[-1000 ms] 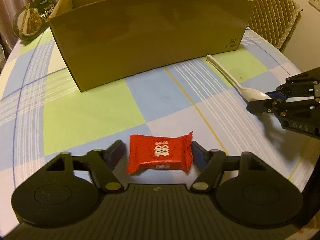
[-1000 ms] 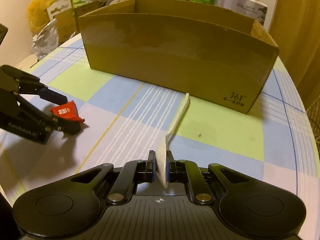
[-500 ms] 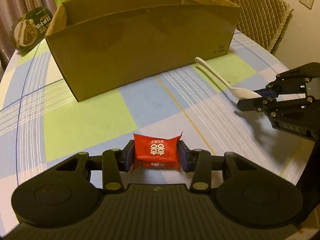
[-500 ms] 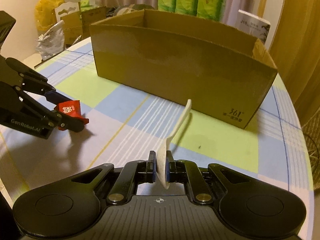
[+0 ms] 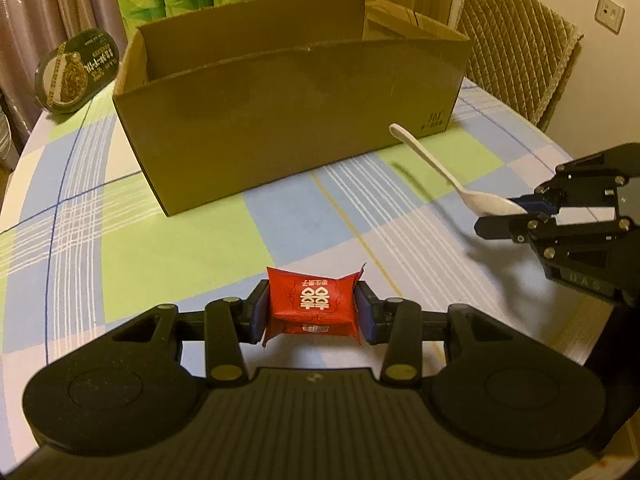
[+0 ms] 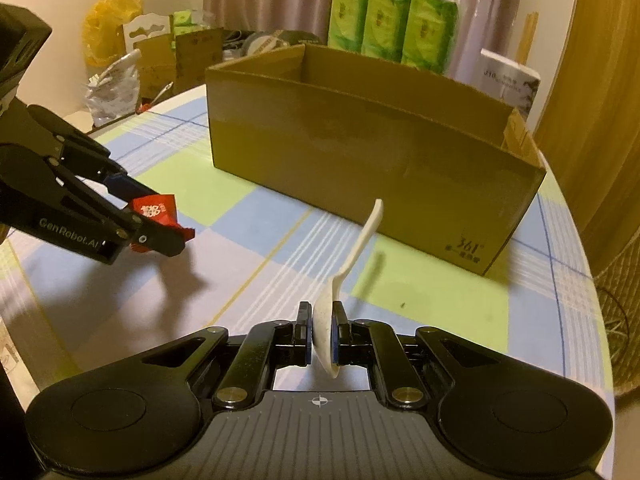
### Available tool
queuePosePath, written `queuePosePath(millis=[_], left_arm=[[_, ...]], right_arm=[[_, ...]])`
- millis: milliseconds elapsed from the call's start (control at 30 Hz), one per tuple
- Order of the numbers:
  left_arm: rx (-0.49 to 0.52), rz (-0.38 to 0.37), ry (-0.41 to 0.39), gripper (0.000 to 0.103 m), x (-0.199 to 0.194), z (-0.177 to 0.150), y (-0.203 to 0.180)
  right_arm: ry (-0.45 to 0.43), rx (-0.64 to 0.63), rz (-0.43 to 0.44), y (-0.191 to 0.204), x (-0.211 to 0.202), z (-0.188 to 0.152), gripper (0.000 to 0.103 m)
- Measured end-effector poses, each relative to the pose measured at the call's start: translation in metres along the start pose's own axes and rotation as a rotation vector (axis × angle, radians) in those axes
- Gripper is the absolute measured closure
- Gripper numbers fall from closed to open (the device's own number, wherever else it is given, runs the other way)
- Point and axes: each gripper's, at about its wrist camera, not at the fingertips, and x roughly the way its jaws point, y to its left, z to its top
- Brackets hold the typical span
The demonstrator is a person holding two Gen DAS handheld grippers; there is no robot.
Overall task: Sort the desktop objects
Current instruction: 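Lift and carry candy with left tool while right tool carries spoon over box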
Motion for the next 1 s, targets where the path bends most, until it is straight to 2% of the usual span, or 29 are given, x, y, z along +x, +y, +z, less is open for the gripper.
queuePosePath(millis=[700,1000], left_arm=[[-0.036,0.016,-0.107,0.065,-0.030,0.020,-0.012],[-0.033,0.011,-0.115,0.065,-0.030,0.023,-0.017]], right_arm=[[-0.108,-0.048,-0.037,0.016,-0.033,-0.002,0.098],[-0.122,-0.044,-0.045,0.014,-0.033,-0.001,0.098]])
